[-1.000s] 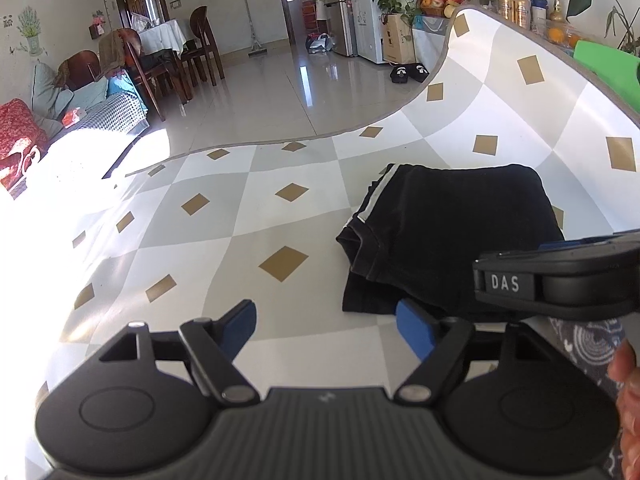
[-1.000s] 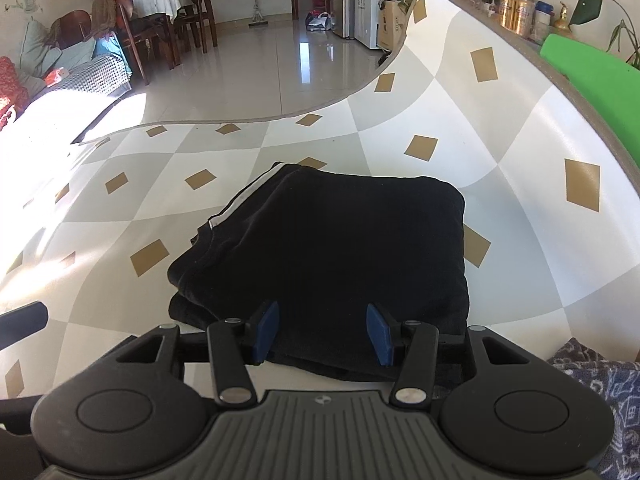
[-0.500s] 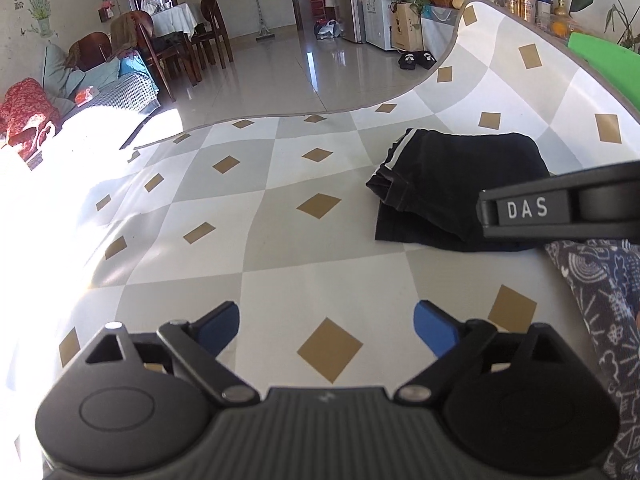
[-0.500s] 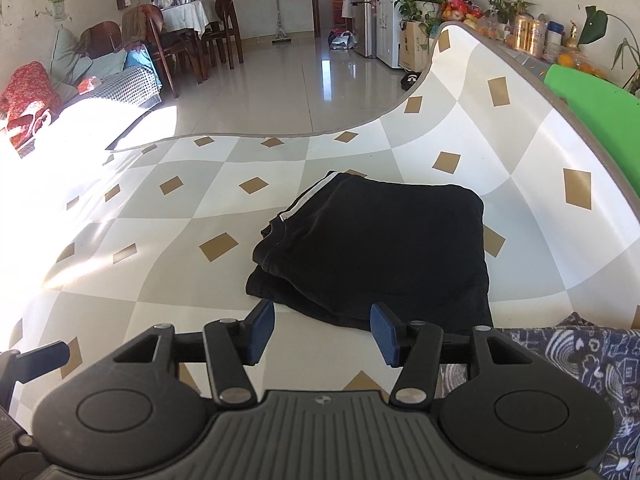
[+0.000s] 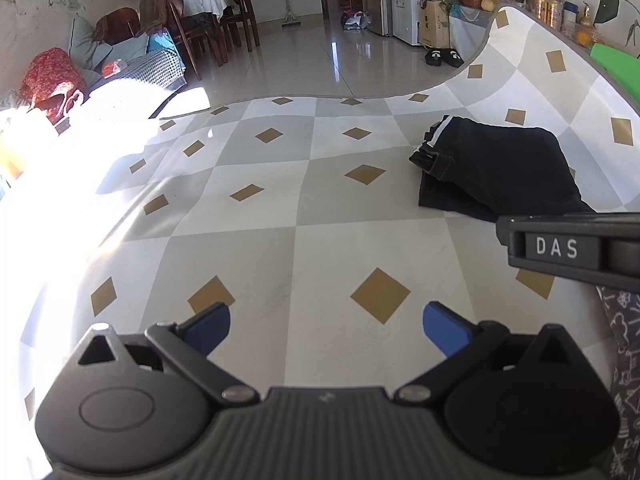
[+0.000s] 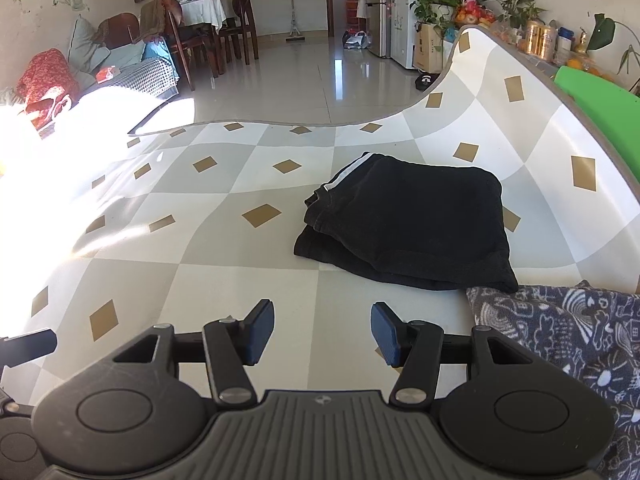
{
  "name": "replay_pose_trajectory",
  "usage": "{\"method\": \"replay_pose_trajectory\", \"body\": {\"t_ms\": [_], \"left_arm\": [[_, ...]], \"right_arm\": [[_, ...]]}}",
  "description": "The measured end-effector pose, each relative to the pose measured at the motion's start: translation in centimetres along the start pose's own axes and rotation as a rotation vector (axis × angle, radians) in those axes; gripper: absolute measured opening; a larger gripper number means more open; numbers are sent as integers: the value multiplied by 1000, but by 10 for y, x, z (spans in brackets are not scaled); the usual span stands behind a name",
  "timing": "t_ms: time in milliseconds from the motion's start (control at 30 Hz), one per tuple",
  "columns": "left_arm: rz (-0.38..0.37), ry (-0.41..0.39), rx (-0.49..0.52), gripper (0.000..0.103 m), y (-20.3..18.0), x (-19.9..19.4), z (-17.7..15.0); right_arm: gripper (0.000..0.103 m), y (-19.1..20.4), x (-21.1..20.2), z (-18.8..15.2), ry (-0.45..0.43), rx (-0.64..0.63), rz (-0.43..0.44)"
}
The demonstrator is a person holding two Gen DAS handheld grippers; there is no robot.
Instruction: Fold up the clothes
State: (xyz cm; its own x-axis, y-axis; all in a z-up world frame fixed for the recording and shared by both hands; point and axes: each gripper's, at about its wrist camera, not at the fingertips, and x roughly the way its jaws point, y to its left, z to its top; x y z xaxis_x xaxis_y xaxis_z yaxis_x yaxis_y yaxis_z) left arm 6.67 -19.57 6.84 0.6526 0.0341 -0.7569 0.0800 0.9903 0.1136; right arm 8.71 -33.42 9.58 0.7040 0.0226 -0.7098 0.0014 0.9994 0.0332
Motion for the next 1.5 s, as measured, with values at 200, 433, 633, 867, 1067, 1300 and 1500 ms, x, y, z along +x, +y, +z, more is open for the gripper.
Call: {"method": "replay_pose_trajectory", "body": {"t_ms": [200,433,633,867,1067,1300,1500], "left_arm": [[23,31,-41,103,20,-2,-19],[55,71,-66,103,42,-3,-41],[79,95,-84,103,61,-6,-57],[94,103,-99,103,79,-15,-71],[105,107,-114,103,93,-22,-81],[119,101,-136,103,109,-31,-88],[130,101,-153,103,119,-35,-93]], "right_arm": [[52,20,-7,-16,6,-24,2],[53,45,-10,-38,37,-55,22],[53,67,-14,-55,51,-100,34],[52,81,-21,-66,50,-119,42],[52,92,-29,-74,48,-140,45],[52,104,-36,-84,43,-168,42],[52,112,-43,-88,39,-179,45]]}}
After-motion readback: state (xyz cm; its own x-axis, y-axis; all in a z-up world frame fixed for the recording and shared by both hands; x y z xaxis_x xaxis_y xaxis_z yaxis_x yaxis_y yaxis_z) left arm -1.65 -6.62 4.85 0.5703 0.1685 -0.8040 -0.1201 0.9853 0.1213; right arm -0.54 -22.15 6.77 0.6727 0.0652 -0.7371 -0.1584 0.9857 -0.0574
